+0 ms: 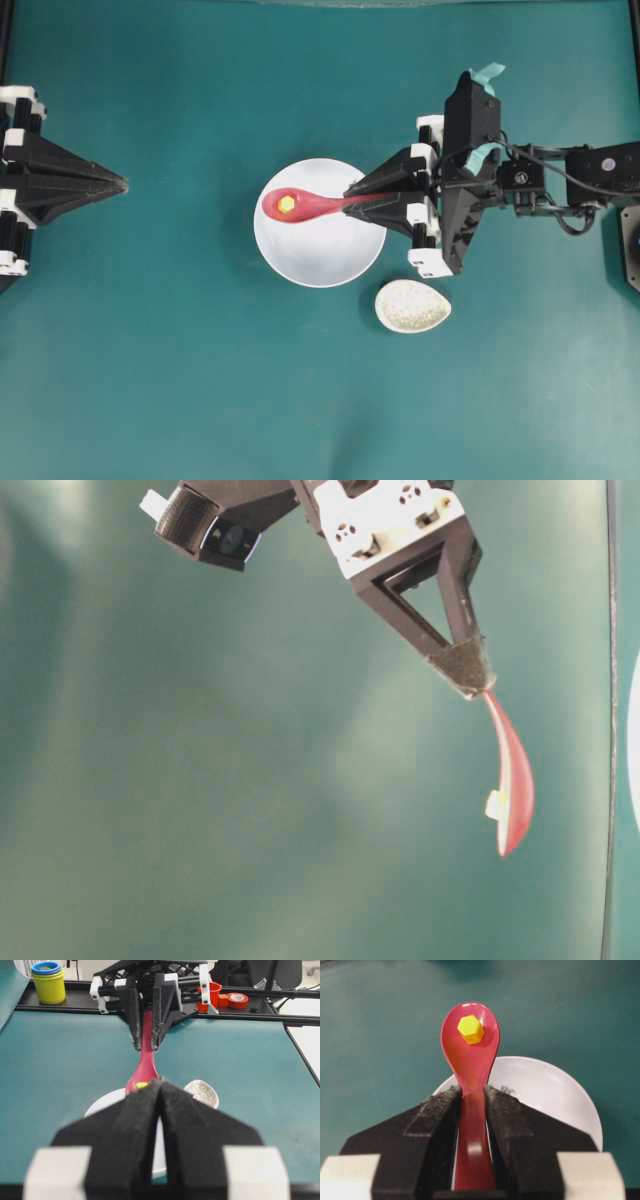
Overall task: Scoop the yellow hexagonal prism block from the bowl with a spoon using the right arm.
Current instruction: 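Lift the spoon holding the yellow block with the right gripper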
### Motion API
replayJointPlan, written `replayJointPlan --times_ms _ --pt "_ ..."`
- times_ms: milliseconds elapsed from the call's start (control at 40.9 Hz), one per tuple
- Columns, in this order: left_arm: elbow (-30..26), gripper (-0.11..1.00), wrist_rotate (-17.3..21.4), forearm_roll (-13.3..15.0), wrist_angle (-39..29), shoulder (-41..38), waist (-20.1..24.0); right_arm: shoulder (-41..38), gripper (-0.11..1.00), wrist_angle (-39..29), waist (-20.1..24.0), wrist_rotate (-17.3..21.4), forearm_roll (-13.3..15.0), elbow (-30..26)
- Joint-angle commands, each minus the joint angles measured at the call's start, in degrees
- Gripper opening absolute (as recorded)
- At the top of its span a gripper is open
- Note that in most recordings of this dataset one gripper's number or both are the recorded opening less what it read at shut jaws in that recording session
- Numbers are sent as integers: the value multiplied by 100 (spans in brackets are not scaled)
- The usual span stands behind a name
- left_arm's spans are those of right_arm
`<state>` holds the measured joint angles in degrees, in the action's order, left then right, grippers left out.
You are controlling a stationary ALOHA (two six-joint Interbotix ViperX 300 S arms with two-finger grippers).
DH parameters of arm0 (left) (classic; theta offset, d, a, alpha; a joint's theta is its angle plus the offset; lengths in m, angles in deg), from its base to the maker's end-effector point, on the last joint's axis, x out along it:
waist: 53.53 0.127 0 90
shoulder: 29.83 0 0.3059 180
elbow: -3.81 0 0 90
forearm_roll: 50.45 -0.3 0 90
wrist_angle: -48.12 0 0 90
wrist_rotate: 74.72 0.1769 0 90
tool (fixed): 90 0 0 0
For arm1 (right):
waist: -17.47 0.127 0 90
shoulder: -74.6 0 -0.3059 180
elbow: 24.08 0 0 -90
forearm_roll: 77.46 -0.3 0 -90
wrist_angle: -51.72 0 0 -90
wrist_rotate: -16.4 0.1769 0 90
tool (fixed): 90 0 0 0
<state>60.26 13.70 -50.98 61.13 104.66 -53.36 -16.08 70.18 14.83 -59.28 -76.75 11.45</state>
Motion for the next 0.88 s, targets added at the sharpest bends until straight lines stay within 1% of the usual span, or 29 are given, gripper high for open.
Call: replayJointPlan --times_ms 0,244,709,856 --pt "-158 -1 -9 -9 35 -26 0 105 23 62 18 -18 97 -62" --pt "-158 -1 -9 -9 35 -26 0 193 23 62 -26 -18 185 -18" --pt "-149 -1 -18 -9 18 -26 0 615 23 193 -44 -26 334 176" --pt "-158 -1 -18 -9 18 -26 0 712 23 220 -44 -26 448 255"
